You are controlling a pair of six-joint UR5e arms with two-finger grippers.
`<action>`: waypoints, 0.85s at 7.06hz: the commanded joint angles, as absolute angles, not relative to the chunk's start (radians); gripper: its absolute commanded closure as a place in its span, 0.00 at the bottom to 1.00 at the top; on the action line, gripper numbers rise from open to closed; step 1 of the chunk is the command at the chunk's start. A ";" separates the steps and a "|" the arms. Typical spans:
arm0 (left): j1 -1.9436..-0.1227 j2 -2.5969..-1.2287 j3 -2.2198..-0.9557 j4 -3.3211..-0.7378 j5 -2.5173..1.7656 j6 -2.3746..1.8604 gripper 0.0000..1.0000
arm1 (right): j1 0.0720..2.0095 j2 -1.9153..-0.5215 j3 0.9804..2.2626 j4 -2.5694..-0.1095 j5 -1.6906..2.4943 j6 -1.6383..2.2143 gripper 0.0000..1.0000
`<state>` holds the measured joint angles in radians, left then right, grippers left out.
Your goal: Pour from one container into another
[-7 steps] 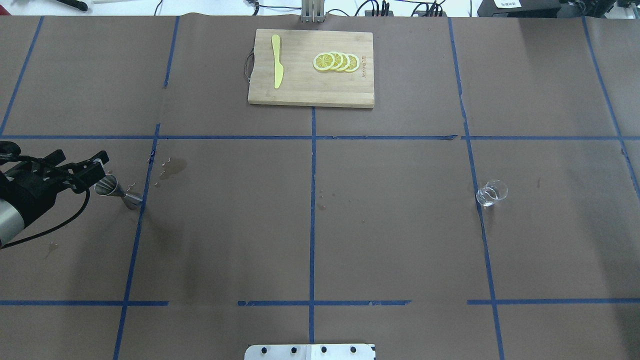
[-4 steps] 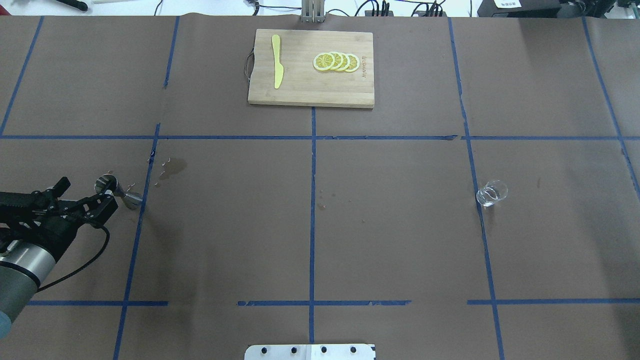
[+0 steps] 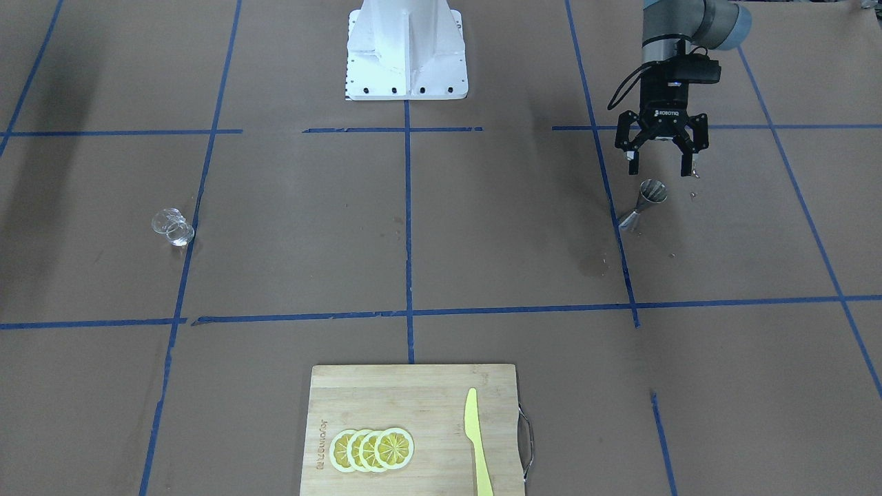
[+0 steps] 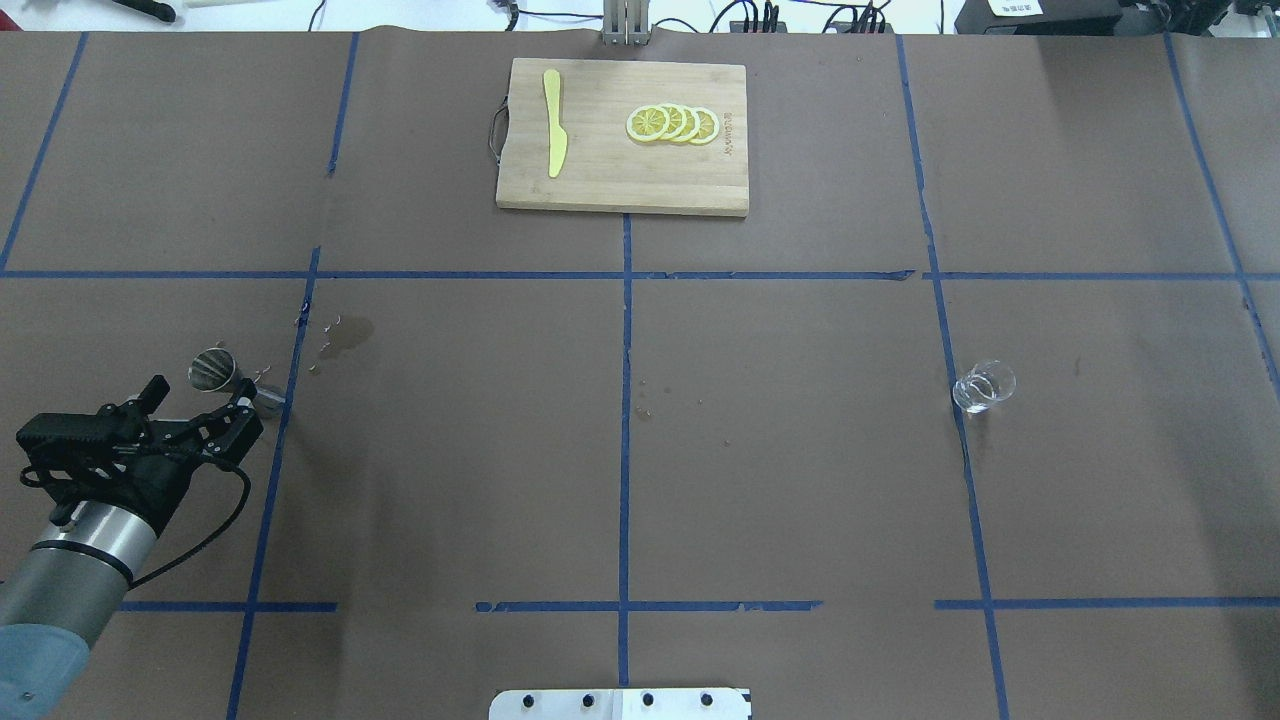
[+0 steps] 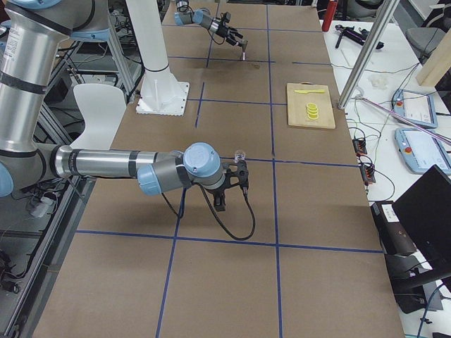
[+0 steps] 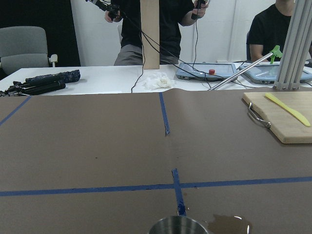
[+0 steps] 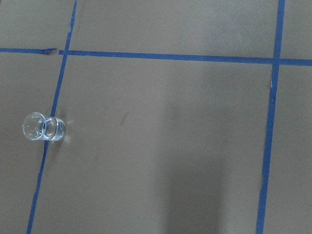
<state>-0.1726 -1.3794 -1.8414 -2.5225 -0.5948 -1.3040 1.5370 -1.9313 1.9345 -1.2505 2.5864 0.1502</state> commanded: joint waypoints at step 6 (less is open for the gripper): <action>-0.172 -1.477 -1.684 -2.531 -0.594 -1.339 0.11 | 1.537 -1.931 1.936 -1.241 2.583 0.150 0.00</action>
